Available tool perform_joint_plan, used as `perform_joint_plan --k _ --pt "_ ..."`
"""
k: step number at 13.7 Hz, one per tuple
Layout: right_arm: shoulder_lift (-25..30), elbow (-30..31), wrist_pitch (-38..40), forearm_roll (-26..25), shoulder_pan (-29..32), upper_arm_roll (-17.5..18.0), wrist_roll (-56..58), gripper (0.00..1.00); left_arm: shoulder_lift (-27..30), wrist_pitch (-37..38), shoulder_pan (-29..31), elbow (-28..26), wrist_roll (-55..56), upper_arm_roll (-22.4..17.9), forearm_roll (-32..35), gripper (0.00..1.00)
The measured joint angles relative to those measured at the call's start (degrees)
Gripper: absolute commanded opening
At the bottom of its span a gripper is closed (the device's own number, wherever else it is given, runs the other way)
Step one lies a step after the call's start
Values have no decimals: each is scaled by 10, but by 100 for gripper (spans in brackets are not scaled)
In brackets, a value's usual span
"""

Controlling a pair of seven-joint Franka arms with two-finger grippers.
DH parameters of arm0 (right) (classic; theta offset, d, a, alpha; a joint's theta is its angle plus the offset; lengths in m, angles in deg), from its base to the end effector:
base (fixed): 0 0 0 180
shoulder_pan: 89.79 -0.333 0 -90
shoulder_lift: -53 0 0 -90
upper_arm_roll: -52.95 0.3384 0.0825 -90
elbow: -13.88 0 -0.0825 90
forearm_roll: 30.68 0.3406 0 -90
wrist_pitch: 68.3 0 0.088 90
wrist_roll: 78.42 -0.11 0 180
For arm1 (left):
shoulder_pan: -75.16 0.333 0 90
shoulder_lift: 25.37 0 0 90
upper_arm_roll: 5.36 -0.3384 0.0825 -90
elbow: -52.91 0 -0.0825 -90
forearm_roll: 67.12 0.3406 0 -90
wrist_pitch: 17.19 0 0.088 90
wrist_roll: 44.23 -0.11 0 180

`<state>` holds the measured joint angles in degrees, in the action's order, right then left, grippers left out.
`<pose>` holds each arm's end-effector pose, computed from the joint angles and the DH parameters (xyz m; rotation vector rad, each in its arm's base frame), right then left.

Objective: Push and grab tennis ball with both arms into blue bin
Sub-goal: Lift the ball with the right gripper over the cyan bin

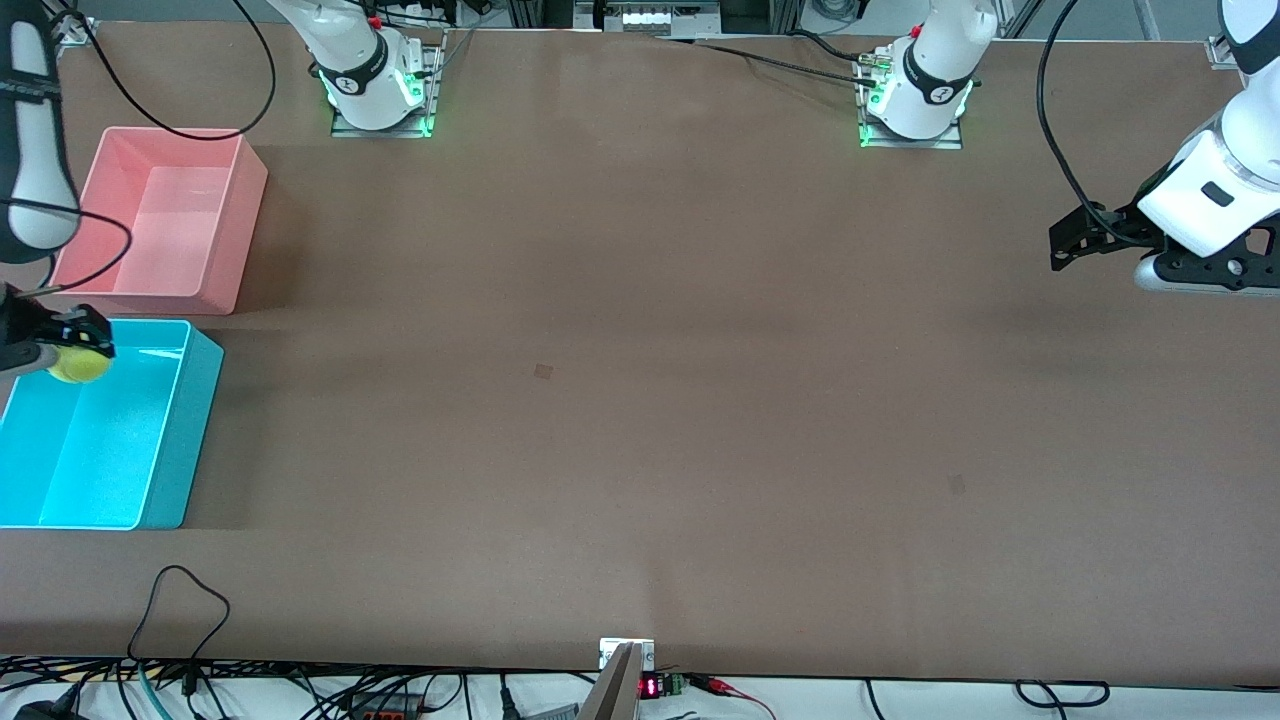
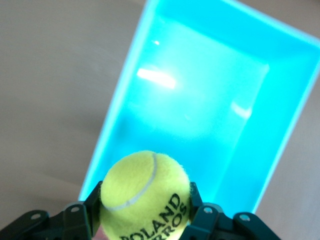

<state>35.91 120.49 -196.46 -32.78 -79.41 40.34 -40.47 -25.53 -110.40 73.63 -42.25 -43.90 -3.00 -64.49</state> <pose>0.5590 -0.2267 0.4131 2.9853 0.4431 0.0382 0.5133 -0.0300 0.6087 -3.0925 0.1014 0.0543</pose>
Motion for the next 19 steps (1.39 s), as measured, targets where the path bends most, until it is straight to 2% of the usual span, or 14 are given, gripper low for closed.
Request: perform_joint_plan --k 3,6,14,15,16,17,19 --pt "-41 3 -8 0 0 -20 -43 0 0 0 0 0 0 1 0 100" --pt "-94 3 -66 6 1 -31 -58 0 0 0 0 0 0 1 0 100" --pt "-172 0 -96 60 11 -36 -58 0 0 0 0 0 0 1 0 100" --pt "-178 -1 -102 63 12 -36 -58 5 0 0 0 0 0 1 0 100" --pt "-178 -2 -103 64 12 -36 -58 27 0 0 0 0 0 1 0 100" --pt "-178 -3 -103 65 12 -36 -58 38 0 0 0 0 0 1 0 100" --pt "-178 -3 -103 65 12 -36 -58 75 0 0 0 0 0 1 0 100"
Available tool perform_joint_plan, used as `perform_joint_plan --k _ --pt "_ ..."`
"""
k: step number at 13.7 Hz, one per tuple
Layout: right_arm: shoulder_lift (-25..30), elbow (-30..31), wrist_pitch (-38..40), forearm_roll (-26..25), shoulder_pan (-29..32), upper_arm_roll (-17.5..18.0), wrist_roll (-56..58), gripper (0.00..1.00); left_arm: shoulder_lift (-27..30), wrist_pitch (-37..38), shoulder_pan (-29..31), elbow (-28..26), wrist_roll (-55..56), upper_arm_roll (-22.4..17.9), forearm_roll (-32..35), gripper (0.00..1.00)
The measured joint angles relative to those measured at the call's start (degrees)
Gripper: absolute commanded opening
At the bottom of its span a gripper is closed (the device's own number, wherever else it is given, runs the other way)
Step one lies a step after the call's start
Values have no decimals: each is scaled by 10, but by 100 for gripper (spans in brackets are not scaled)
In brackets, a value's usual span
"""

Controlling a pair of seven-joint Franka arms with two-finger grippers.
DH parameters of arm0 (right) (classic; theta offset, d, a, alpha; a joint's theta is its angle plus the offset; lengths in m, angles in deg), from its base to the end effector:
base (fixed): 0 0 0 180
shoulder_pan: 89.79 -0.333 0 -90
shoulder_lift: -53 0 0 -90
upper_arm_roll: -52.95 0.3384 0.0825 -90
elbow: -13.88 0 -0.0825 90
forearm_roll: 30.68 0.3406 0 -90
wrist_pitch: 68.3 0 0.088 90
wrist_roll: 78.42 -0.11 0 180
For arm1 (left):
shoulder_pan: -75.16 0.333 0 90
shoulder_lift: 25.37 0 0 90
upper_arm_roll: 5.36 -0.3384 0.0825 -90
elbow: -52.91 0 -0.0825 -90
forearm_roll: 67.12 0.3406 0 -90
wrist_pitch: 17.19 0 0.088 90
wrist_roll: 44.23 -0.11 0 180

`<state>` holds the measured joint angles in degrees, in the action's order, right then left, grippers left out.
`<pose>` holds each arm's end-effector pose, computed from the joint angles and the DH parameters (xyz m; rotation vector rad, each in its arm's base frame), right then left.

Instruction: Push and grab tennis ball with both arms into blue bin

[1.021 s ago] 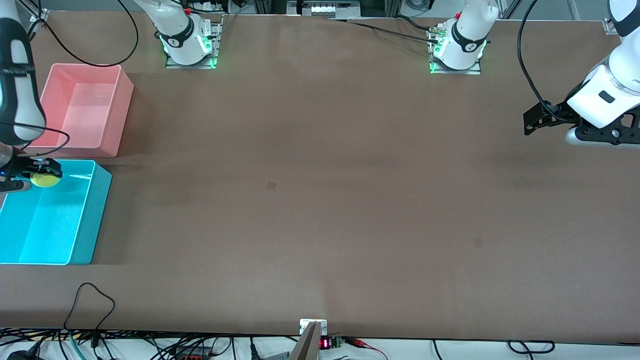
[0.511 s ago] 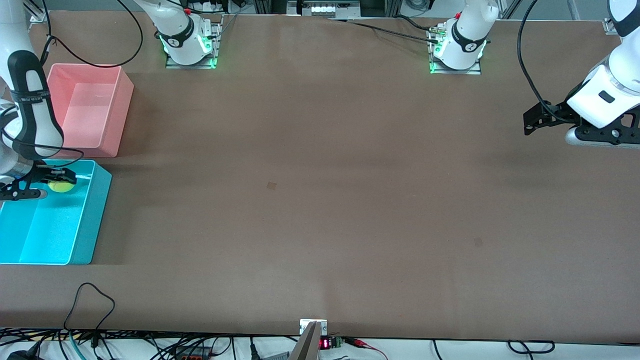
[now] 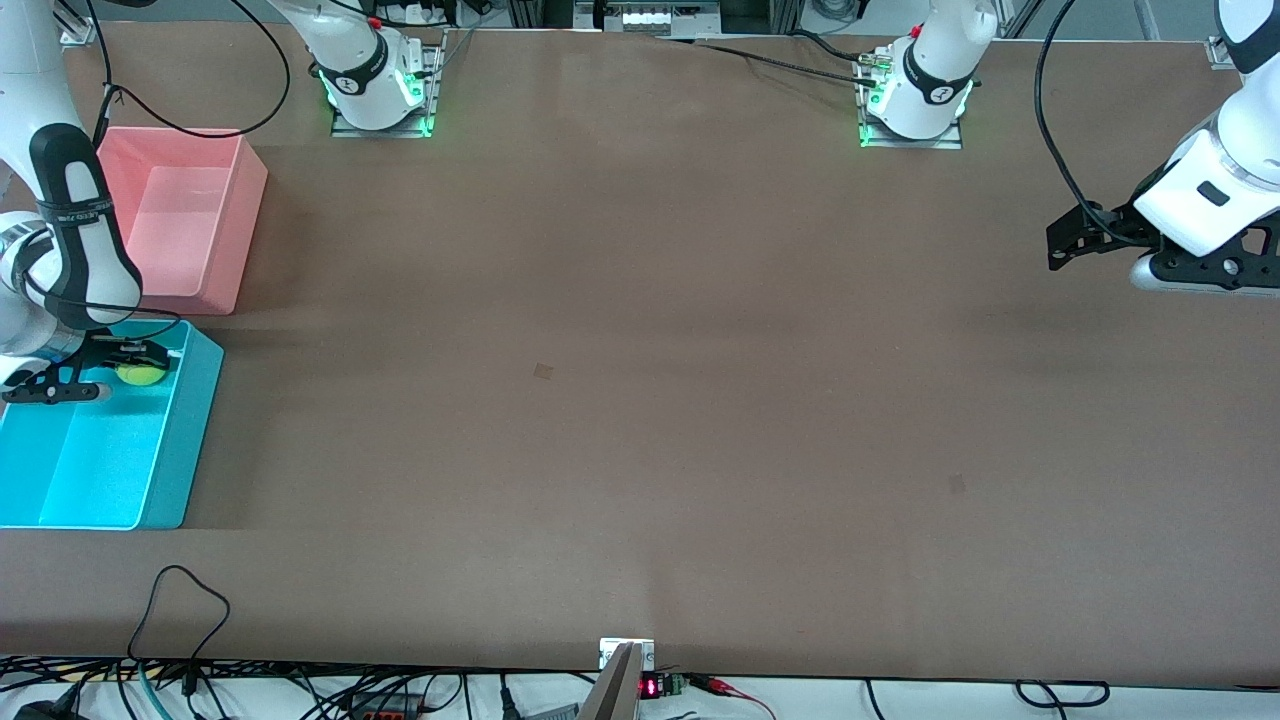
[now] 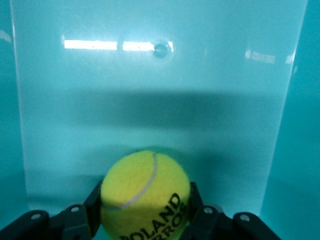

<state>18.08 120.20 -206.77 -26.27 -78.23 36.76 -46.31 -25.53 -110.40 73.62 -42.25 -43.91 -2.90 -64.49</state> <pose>0.5595 -0.2749 0.2479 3.0530 0.0982 -0.1136 0.5132 -0.0310 0.6087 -3.0923 0.1046 0.0543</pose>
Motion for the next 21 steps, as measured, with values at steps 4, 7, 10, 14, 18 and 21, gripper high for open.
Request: perform_joint_plan --k 4,7,10,14,18,21 --pt "0 -2 -6 0 0 0 0 100 0 0 0 0 0 0 0 100" --pt "16 -19 -7 0 -6 3 0 100 0 0 0 0 0 0 0 100" --pt "66 -25 15 0 -14 5 0 100 0 0 1 0 0 0 0 100" --pt "176 -33 103 0 -52 6 0 100 0 0 1 0 0 0 0 100" --pt "288 -39 212 -4 -109 13 0 100 0 0 1 0 0 -1 0 100" --pt "335 -60 293 -9 -124 62 -49 100 0 0 2 0 0 -1 0 100"
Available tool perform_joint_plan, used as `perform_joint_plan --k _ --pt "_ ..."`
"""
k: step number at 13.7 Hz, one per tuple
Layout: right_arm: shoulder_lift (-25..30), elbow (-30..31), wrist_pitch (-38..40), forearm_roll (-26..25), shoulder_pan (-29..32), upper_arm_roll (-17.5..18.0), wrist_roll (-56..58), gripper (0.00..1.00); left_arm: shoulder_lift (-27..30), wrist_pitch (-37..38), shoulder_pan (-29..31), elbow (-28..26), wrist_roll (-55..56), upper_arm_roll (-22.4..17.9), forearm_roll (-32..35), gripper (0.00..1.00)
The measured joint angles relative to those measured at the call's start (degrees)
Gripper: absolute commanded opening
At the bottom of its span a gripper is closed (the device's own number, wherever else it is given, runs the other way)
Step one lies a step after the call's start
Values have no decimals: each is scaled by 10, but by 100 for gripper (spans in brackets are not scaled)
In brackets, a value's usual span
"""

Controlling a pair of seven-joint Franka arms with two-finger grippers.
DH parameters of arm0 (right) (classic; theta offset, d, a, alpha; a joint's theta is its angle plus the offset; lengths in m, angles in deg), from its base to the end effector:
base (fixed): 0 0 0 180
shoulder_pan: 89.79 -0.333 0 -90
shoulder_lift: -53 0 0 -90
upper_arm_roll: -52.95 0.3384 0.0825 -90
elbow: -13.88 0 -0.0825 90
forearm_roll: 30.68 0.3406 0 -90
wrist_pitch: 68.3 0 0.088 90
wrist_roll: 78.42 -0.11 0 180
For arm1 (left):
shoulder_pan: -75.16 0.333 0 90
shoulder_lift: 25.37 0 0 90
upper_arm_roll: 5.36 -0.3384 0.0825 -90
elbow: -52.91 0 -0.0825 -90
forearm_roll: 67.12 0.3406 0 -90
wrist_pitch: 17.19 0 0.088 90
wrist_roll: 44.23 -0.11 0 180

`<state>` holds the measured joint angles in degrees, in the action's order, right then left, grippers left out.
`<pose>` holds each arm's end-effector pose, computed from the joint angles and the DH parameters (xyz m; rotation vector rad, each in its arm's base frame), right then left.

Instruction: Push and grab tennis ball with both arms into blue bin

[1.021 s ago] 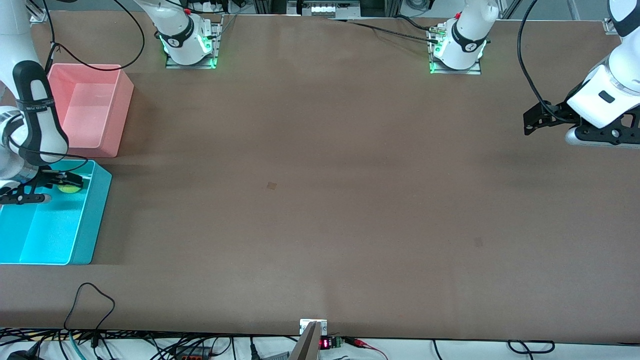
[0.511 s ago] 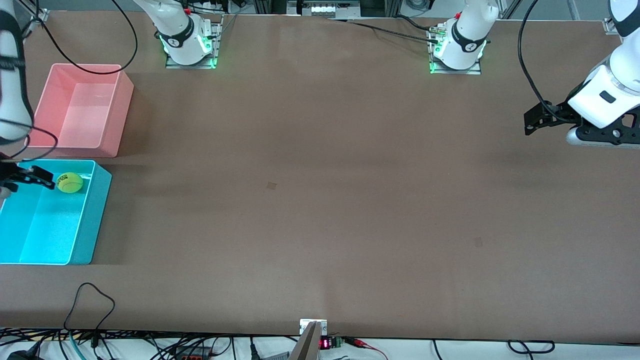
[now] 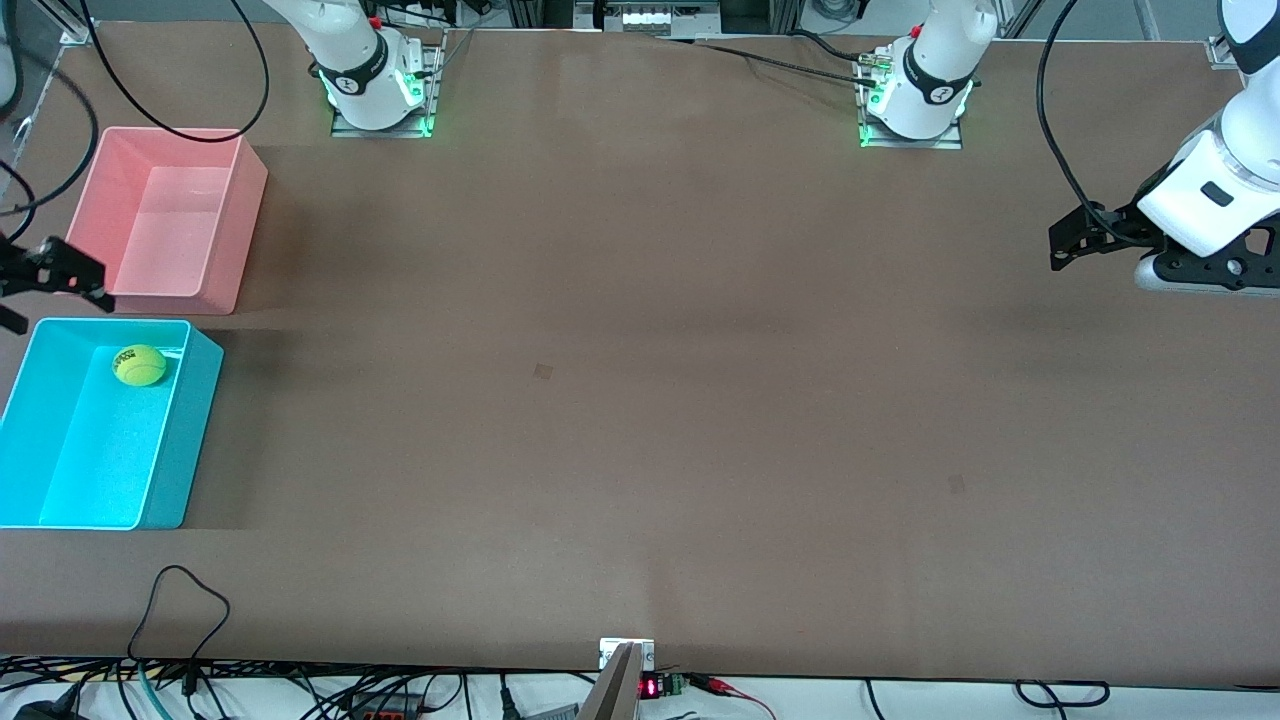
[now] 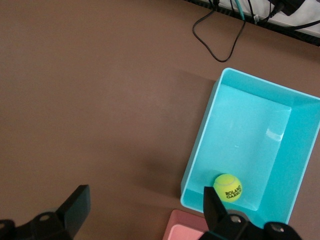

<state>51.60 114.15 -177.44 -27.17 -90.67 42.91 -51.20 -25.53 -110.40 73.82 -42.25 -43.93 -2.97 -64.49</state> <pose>0.5365 -0.0807 0.5839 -3.0876 -0.4654 -0.2210 0.5134 -0.0286 0.6087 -3.0926 0.0979 0.0545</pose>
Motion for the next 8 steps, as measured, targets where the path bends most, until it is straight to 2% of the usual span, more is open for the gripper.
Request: perform_joint_plan --k 4,6,8 --pt "7 -81 134 -19 -3 76 -141 100 0 0 0 0 0 0 0 100" --pt "8 -101 185 -22 -4 93 -185 100 0 0 0 0 -9 0 0 100" --pt "6 -102 203 -29 -3 93 -194 100 0 0 0 0 -29 0 0 100"
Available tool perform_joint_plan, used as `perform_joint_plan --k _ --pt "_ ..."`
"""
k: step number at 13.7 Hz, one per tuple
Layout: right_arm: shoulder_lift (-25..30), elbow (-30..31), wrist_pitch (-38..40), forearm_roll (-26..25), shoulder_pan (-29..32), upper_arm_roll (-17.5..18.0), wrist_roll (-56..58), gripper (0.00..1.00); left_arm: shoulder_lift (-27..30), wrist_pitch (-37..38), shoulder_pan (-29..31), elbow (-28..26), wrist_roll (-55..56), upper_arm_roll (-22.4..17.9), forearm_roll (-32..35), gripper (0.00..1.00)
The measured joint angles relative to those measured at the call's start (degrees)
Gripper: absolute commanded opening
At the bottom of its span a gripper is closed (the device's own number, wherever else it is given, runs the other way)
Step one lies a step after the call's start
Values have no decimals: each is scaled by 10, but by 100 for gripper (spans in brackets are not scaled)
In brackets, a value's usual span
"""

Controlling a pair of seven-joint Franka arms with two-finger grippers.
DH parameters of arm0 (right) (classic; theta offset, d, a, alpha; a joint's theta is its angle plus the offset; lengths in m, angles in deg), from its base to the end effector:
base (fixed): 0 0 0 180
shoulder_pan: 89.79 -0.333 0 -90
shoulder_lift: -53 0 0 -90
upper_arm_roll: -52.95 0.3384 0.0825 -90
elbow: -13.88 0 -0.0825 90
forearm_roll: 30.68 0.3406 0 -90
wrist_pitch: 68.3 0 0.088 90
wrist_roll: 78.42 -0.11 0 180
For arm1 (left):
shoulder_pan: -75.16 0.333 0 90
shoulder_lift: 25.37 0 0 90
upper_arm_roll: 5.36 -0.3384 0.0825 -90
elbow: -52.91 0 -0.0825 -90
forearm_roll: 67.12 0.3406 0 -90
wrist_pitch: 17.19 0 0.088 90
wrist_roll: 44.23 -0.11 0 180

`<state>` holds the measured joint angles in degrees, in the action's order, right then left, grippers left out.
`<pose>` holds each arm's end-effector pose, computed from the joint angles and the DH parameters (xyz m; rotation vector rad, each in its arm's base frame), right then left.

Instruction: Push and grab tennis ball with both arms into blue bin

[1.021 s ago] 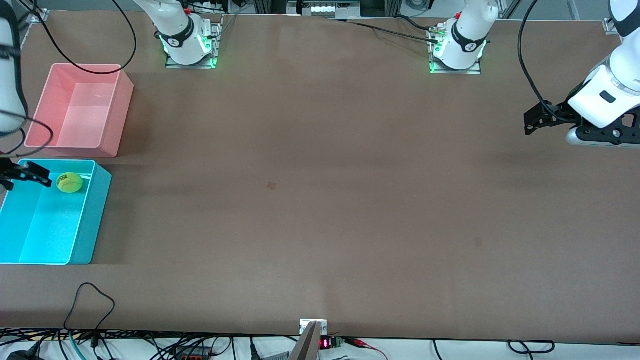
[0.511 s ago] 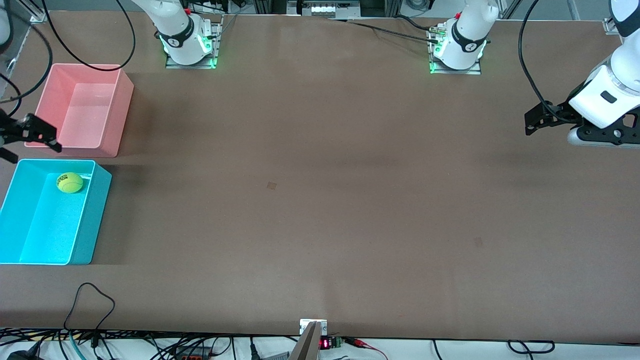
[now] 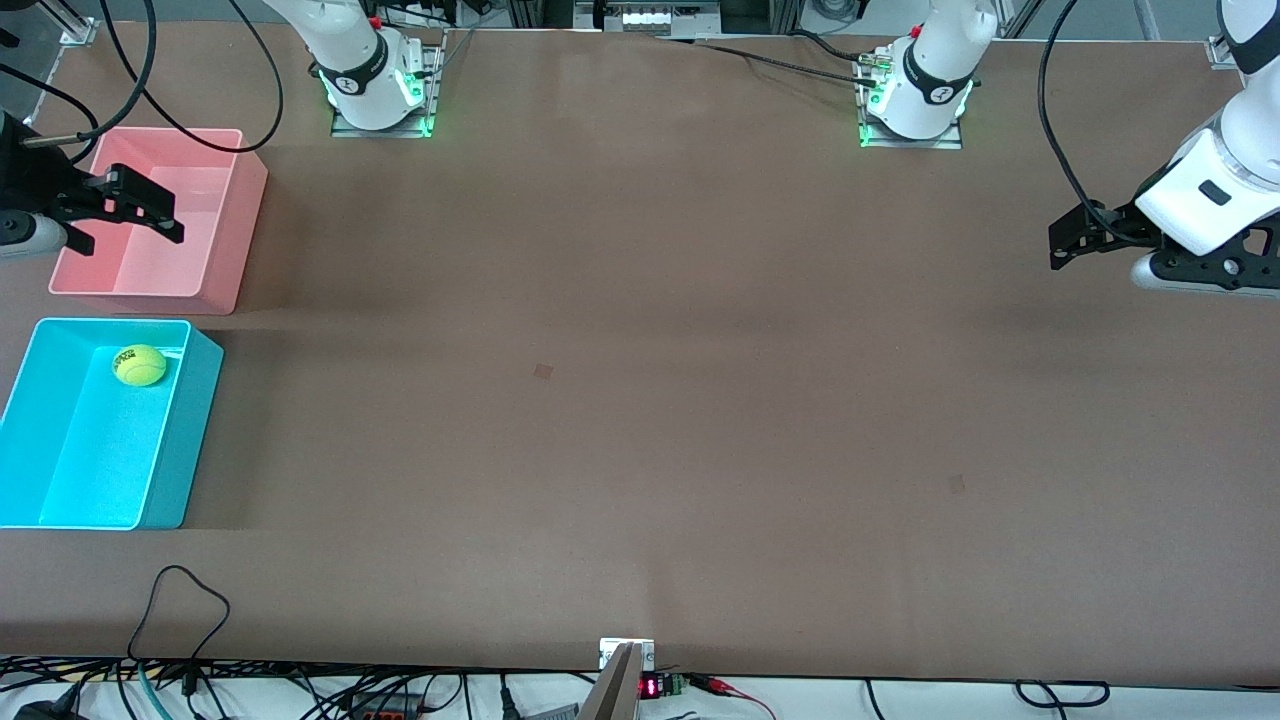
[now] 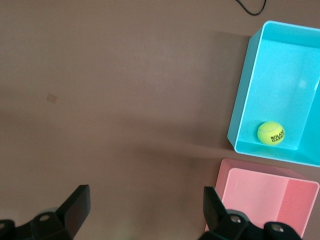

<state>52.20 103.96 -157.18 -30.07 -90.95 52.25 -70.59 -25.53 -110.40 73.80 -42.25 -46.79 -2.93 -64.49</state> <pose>0.5131 0.0054 0.6345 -3.1203 -0.2262 0.0534 0.5133 -0.0291 0.6087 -3.0900 0.1767 0.0562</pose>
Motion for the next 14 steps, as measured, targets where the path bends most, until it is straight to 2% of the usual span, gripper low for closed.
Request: perform_joint_plan --k 14 --pt "-2 0 4 -16 15 -6 -46 100 0 0 0 0 -4 0 0 100"
